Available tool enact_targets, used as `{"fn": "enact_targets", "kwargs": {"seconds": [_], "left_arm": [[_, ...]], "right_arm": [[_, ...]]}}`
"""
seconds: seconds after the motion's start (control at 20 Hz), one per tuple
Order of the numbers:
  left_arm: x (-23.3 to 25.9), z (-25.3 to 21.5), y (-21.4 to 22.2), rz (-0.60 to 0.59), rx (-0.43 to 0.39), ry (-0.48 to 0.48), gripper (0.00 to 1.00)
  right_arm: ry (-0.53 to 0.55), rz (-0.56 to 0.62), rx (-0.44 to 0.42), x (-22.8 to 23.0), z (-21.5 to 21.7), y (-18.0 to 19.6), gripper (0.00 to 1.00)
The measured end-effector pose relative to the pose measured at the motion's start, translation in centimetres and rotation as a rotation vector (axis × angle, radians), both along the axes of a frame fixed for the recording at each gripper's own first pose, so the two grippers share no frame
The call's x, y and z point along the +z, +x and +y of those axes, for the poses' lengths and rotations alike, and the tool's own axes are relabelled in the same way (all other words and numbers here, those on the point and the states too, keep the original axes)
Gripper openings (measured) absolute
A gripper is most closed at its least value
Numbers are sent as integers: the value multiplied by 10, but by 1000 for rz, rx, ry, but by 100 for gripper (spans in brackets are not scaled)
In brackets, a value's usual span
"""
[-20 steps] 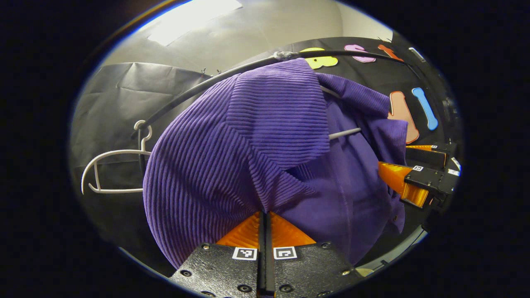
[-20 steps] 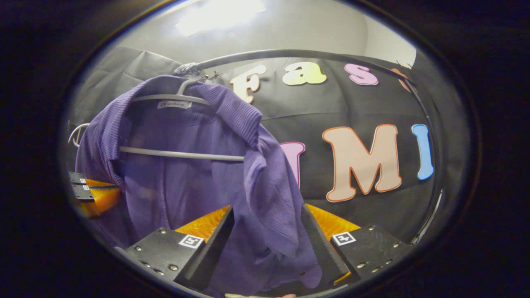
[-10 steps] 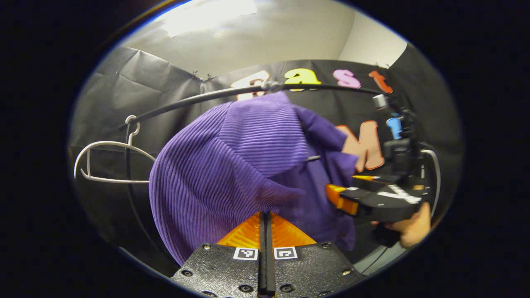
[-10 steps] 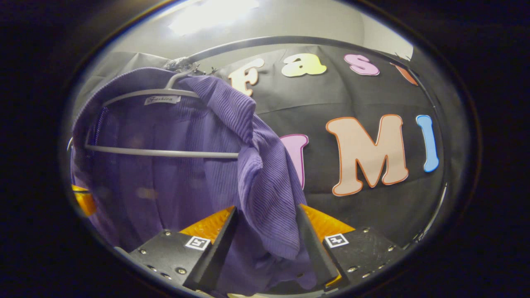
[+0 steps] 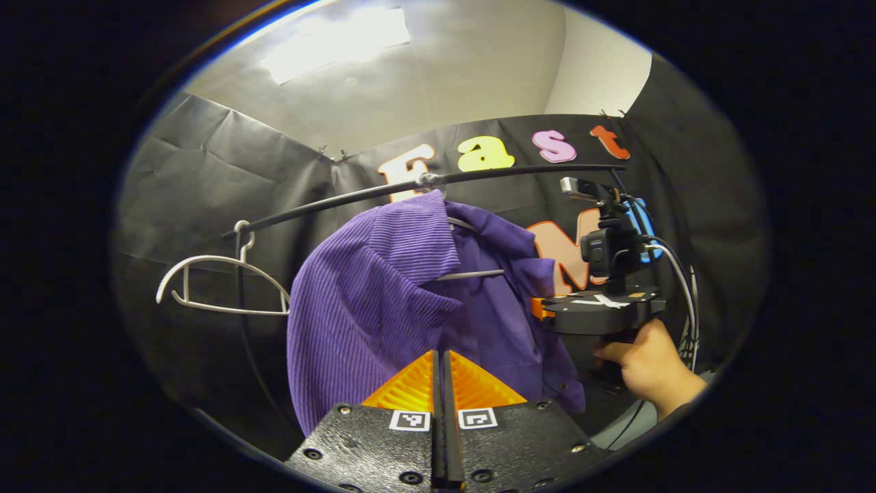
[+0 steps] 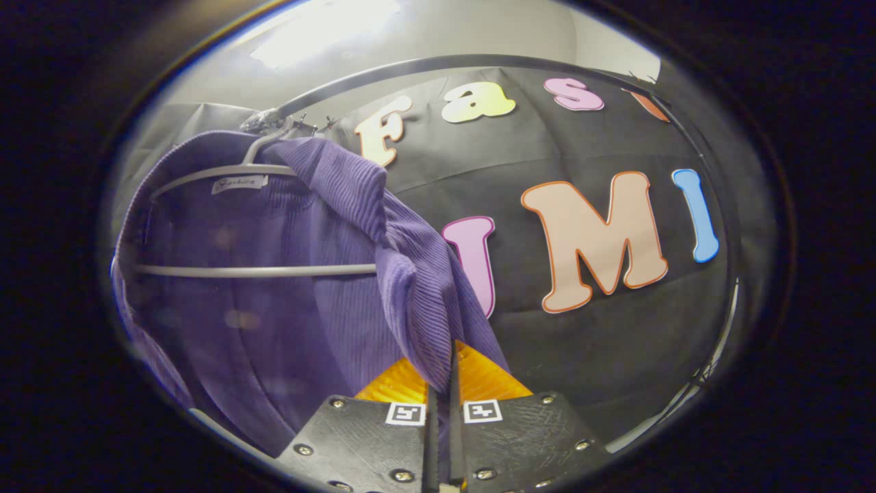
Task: Grasp the clothes on the hanger with both hands and then place them into the laundry hamper below.
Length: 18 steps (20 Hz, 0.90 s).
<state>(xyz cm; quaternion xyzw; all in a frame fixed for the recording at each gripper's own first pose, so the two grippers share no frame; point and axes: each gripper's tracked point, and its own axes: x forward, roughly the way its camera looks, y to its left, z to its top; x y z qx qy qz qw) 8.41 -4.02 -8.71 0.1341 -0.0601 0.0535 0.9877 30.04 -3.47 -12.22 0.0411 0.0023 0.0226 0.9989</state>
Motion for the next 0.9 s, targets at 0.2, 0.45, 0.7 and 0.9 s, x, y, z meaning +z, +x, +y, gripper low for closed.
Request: {"fn": "enact_targets", "kwargs": {"seconds": [0.2,0.45,0.7,0.9], "left_arm": [[-19,14,6,-2,102,41,70],[-25,29,0,-48,196,-62,91],[-14,35,-15,-146,267,-72,94],[-34,23,-21,-130,234,-27,95]], "right_arm": [[-23,21,41,-5,13,-1,6],[-36,30,83,-9,28,-3,6],[-49,41,102,-17,37,-3,6],[-79,24,104,-17,41,-4,6]]}}
